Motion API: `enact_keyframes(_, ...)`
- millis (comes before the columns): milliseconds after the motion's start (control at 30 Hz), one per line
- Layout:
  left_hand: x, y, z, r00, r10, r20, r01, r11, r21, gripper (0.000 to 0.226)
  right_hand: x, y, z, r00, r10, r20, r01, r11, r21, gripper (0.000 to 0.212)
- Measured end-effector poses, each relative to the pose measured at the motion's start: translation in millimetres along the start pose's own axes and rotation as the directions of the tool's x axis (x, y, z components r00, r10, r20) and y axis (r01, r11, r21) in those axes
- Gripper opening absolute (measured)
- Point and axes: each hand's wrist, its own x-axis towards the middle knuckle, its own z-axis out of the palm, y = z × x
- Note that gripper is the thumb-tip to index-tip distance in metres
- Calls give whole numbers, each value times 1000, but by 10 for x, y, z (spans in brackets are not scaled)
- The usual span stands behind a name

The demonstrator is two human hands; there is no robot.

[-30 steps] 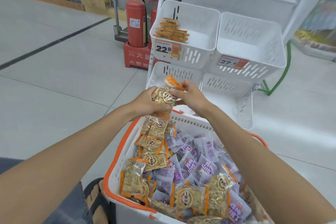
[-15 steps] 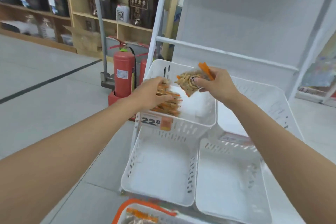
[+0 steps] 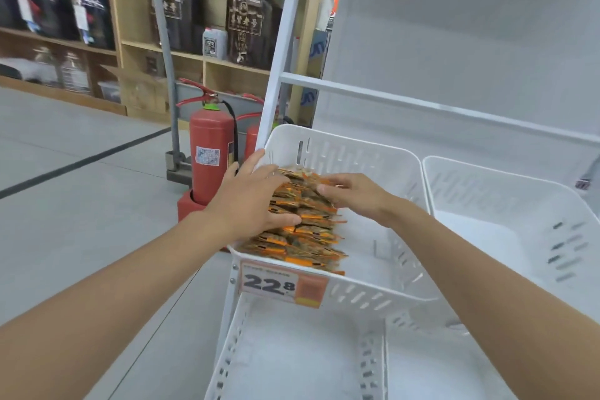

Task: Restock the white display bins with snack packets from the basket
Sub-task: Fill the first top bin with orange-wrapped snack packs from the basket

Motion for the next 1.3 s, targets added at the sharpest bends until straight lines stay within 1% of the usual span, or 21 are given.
enact_keyframes(33, 1, -2, 1, 1000, 3, -5, -3, 1000, -12, 83, 1, 26, 22, 999, -38, -14, 37, 996, -87, 34)
enact_keyframes(67, -1, -3, 3, 1000, 5, -11, -5, 1000, -21, 83, 4, 46, 58, 997, -67, -25, 63, 989, -133, 37)
enact_keyframes(100, -5, -5, 6, 1000, 4, -16, -5, 1000, -27, 83, 11, 62, 92, 997, -67, -33, 62, 988, -138, 40)
enact_keyframes(200, -19, -4, 0, 1000, 3, -19, -4, 999, -44, 82, 30, 78, 125, 997, -5, -72, 4, 1000, -13, 44)
enact_keyframes(300, -25, 20, -23, 1000, 3, -14, -4, 998, -62, 79, 47, 121, 123, 997, -4, -83, 3, 1000, -10, 44)
enact_keyframes(400, -25, 28, -33, 1000, 1, -9, -2, 998, -66, 78, 19, 103, 135, 995, 14, -102, -9, 999, 44, 47)
enact_keyframes(433, -45, 38, -47, 1000, -7, -11, 6, 998, -66, 75, -22, 73, 132, 992, 10, -125, -8, 1000, 14, 48)
enact_keyframes(533, -160, 137, -120, 995, -57, -85, 49, 995, -90, 62, -240, -20, 126, 973, -64, -220, 15, 976, -217, 48)
enact_keyframes(633, -455, 397, -309, 982, -111, -151, 76, 972, -220, 47, -758, -263, 182, 916, -205, -346, 125, 963, -238, 37)
enact_keyframes(700, -756, 588, -402, 981, -121, -153, 66, 944, -322, 33, -1196, -418, 276, 864, -280, -418, 184, 949, -255, 29)
enact_keyframes(733, -942, 668, -431, 982, -122, -144, 61, 928, -367, 27, -1416, -472, 341, 847, -299, -439, 202, 946, -254, 27)
enact_keyframes(767, -1154, 746, -440, 984, -126, -128, 65, 914, -402, 24, -1637, -504, 422, 847, -299, -440, 209, 948, -240, 26)
enact_keyframes(800, -1385, 818, -431, 986, -133, -102, 78, 903, -422, 21, -1862, -518, 517, 858, -288, -425, 208, 952, -224, 25)
enact_keyframes(867, -1899, 940, -350, 988, -154, -12, 133, 887, -442, 18, -2298, -444, 757, 910, -239, -340, 172, 961, -215, 23)
enact_keyframes(933, -2413, 1023, -187, 977, -178, 120, 213, 855, -473, 19, -2717, -265, 1037, 969, -154, -192, 112, 970, -215, 24)
enact_keyframes(1000, -2882, 1068, -9, 949, -199, 243, 297, 820, -489, 23, -3125, -26, 1354, 998, -53, -31, 46, 980, -194, 25)
enact_keyframes(1067, -3283, 1081, 118, 916, -221, 334, 366, 800, -475, 27, -3514, 210, 1694, 994, 52, 96, -33, 981, -192, 23)
enact_keyframes(1167, -3751, 1063, 205, 885, -234, 403, 420, 775, -472, 27, -3869, 484, 2208, 953, 157, 259, -95, 967, -236, 25)
enact_keyframes(1200, -3869, 1044, 218, 877, -247, 413, 439, 760, -478, 26, -3920, 534, 2363, 936, 184, 301, -109, 962, -249, 31)
enact_keyframes(1267, -4035, 986, 229, 865, -280, 417, 472, 736, -485, 26, -3963, 596, 2630, 912, 201, 358, -103, 956, -275, 54)
enact_keyframes(1300, -4088, 958, 231, 861, -295, 414, 482, 730, -484, 26, -3976, 628, 2746, 906, 175, 385, -46, 945, -323, 63)
